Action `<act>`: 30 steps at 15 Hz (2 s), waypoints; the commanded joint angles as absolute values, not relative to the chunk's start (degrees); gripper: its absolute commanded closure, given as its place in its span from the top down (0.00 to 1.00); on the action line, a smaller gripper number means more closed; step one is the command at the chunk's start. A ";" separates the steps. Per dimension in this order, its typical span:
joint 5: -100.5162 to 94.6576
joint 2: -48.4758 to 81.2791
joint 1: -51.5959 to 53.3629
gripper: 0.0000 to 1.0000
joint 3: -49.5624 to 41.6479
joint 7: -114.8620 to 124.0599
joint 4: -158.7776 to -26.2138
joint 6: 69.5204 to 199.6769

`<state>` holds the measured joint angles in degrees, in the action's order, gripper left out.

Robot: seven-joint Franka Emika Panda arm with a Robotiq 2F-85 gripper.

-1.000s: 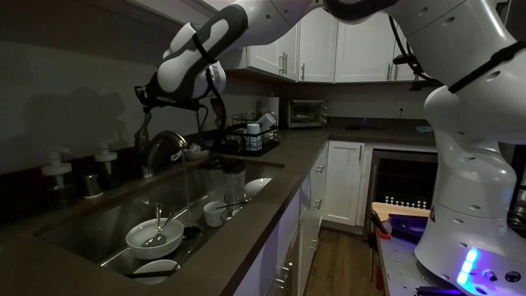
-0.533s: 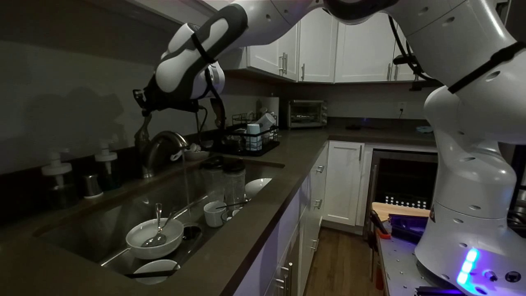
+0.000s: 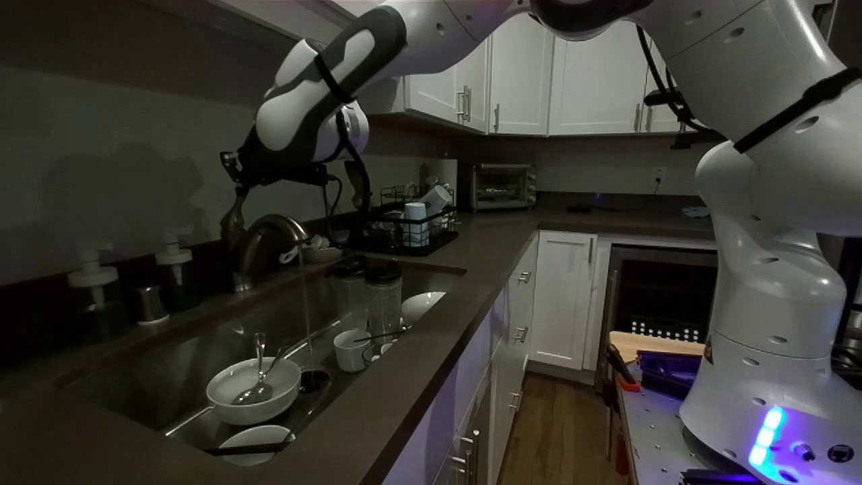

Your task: Lift u the tap handle

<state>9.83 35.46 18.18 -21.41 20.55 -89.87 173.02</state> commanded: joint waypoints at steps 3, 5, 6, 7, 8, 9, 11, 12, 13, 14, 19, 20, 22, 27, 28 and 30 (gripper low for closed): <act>9.03 35.62 18.49 0.04 -22.95 20.36 -89.15 171.57; 9.02 36.32 18.51 0.04 -23.44 20.51 -88.36 171.31; 9.06 36.63 18.45 0.04 -23.53 20.52 -87.94 171.14; 9.15 36.81 18.36 0.04 -23.49 20.47 -87.68 171.08; 9.29 37.01 18.20 0.04 -23.31 20.42 -87.46 171.13; 9.33 37.09 18.19 0.04 -23.19 20.37 -87.50 171.23; 9.35 37.42 18.28 0.04 -23.29 20.51 -87.30 171.49; 9.37 37.69 18.33 0.04 -23.40 20.64 -87.13 171.75; 9.37 37.81 18.35 0.04 -23.42 20.68 -87.03 171.75; 9.36 38.18 18.15 0.04 -23.44 20.62 -86.40 171.76; 9.42 39.33 17.79 0.04 -23.60 20.53 -84.17 171.42; 9.36 39.48 17.67 0.04 -23.71 20.47 -83.65 171.08; 9.32 39.76 17.49 0.04 -23.90 20.47 -82.72 170.34; 9.44 40.99 16.79 0.04 -23.94 20.31 -79.23 167.41; 9.52 41.46 16.49 0.04 -23.83 20.27 -78.13 166.66; 9.58 42.38 16.05 0.04 -23.79 20.29 -76.32 165.54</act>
<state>9.82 39.54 17.60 -23.62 20.55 -82.36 167.29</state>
